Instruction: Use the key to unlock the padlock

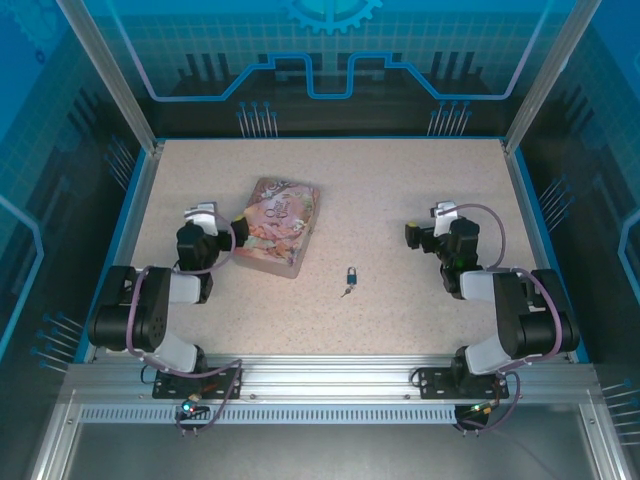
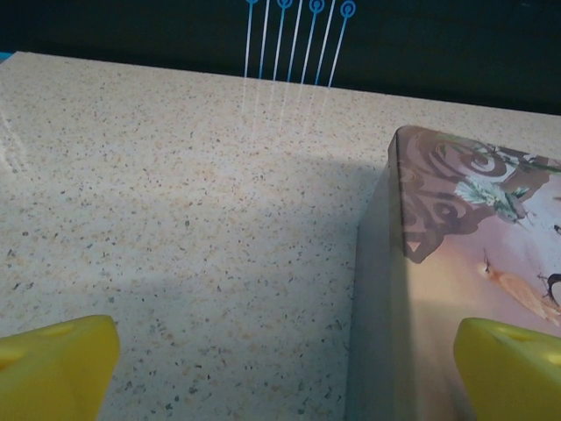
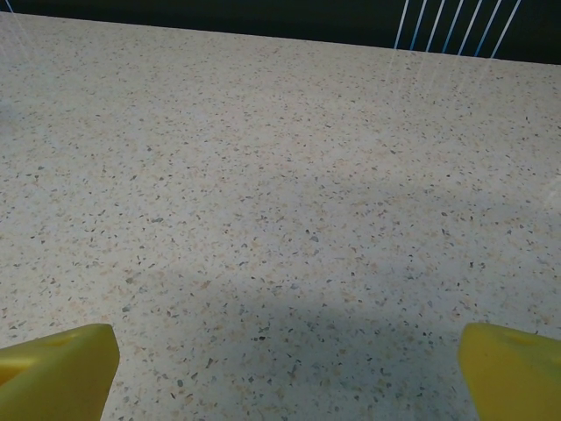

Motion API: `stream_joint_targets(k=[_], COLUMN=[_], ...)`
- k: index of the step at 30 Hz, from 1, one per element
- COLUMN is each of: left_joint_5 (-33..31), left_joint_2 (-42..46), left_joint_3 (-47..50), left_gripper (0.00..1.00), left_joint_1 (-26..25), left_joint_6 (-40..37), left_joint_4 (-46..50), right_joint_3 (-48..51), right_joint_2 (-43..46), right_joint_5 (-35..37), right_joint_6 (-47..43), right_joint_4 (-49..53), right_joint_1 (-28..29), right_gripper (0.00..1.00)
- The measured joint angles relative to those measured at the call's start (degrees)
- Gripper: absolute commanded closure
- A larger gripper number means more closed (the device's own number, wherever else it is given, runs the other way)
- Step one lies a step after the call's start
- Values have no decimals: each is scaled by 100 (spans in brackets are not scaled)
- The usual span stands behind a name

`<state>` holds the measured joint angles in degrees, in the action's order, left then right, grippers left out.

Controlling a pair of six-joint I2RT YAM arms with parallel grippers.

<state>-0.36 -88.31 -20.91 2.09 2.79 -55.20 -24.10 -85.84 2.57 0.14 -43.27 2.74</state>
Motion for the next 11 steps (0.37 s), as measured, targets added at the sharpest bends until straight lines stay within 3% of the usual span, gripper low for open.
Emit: stream_joint_targets(k=[11], left_joint_5=[0], left_joint_2=[0], left_joint_3=[0], left_gripper=[1], left_joint_1=[0], left_joint_6=[-20], left_joint_4=[144], right_joint_3=[0], right_joint_2=[0], right_joint_5=[2], right_joint_6=[-4], right_joint_4=[2], right_joint_1=[0], right_gripper=[0])
